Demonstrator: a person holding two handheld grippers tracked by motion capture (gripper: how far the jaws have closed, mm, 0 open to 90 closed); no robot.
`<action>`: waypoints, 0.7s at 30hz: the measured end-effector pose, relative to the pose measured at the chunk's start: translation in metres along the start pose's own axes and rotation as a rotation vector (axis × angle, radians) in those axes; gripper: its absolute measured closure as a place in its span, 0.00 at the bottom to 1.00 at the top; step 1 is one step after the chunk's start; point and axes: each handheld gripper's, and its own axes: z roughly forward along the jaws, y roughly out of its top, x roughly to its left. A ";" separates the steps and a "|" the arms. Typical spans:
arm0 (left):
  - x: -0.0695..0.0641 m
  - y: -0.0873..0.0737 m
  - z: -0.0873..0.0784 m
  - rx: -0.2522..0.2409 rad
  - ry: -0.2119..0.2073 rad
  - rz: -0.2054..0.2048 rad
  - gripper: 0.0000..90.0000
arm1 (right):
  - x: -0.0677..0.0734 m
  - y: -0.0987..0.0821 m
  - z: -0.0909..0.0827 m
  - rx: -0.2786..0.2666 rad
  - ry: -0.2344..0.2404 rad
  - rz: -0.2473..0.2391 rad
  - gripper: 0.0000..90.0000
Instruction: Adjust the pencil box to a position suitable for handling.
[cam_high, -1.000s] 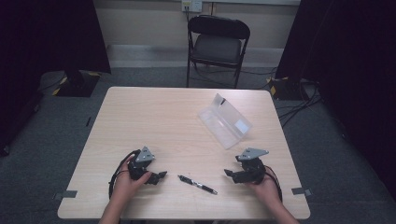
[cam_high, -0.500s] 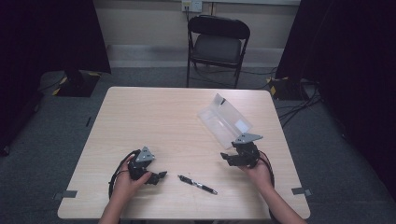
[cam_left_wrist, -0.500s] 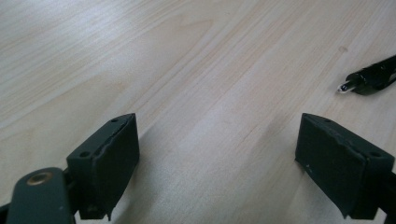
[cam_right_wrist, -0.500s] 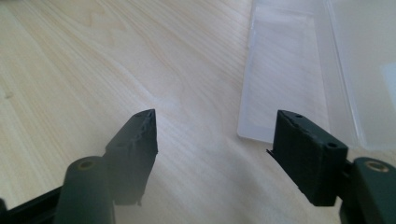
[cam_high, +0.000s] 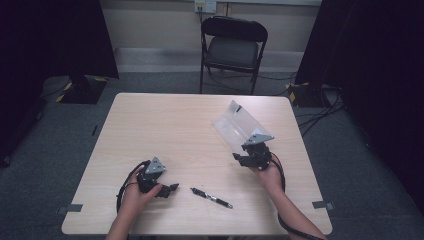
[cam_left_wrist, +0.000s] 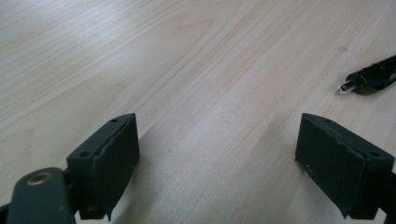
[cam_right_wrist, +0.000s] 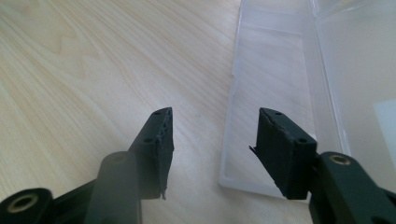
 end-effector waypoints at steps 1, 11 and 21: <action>0.000 0.000 0.000 0.000 -0.001 0.000 0.15 | -0.001 0.001 0.001 0.001 0.001 0.006 0.54; 0.000 0.000 0.000 0.001 0.000 0.001 0.15 | -0.004 -0.001 0.013 0.057 -0.015 0.023 0.67; 0.000 0.000 0.000 -0.001 0.000 -0.003 0.15 | -0.009 -0.006 0.014 0.075 -0.011 0.044 0.96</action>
